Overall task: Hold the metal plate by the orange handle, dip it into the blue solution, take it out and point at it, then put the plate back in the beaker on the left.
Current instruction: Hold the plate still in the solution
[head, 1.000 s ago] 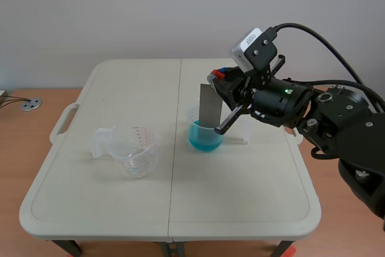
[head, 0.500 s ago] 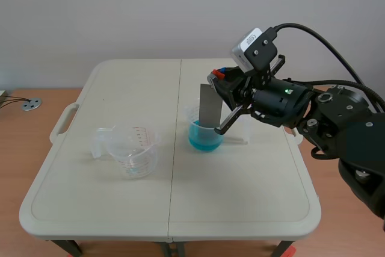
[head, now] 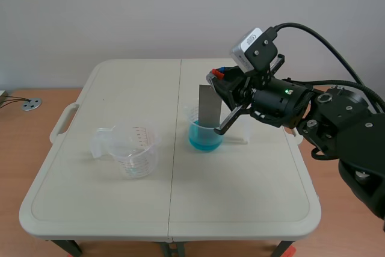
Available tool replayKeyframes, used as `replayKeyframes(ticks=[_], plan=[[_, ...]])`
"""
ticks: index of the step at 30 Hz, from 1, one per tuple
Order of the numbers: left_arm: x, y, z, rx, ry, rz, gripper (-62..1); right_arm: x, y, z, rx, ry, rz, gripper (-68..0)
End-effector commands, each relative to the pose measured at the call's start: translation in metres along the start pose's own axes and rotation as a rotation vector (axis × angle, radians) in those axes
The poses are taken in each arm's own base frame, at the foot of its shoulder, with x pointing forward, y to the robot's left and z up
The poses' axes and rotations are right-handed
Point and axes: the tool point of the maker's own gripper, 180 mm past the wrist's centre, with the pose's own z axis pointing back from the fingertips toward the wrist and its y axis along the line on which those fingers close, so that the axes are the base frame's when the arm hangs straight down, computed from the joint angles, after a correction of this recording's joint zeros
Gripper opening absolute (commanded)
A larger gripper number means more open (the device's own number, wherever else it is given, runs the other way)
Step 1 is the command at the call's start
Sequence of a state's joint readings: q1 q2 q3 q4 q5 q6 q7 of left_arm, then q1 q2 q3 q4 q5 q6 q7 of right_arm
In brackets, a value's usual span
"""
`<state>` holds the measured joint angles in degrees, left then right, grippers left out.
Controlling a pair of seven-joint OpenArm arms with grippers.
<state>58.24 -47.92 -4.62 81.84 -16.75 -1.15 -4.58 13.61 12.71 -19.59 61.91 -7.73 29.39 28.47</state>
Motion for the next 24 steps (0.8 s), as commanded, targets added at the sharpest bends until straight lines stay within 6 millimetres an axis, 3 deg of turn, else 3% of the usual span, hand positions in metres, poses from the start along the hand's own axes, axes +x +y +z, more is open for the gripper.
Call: replayKeyframes(ticks=[1,24], plan=[[0.002,-0.002,0.000,-0.001,-0.011,0.009,-59.1,0.013,-0.007,-0.002,-0.009,-0.040,0.016,-66.2],[0.002,-0.002,0.000,-0.001,-0.011,0.009,-59.1,0.066,-0.029,-0.002,-0.053,-0.117,0.124,-66.2]])
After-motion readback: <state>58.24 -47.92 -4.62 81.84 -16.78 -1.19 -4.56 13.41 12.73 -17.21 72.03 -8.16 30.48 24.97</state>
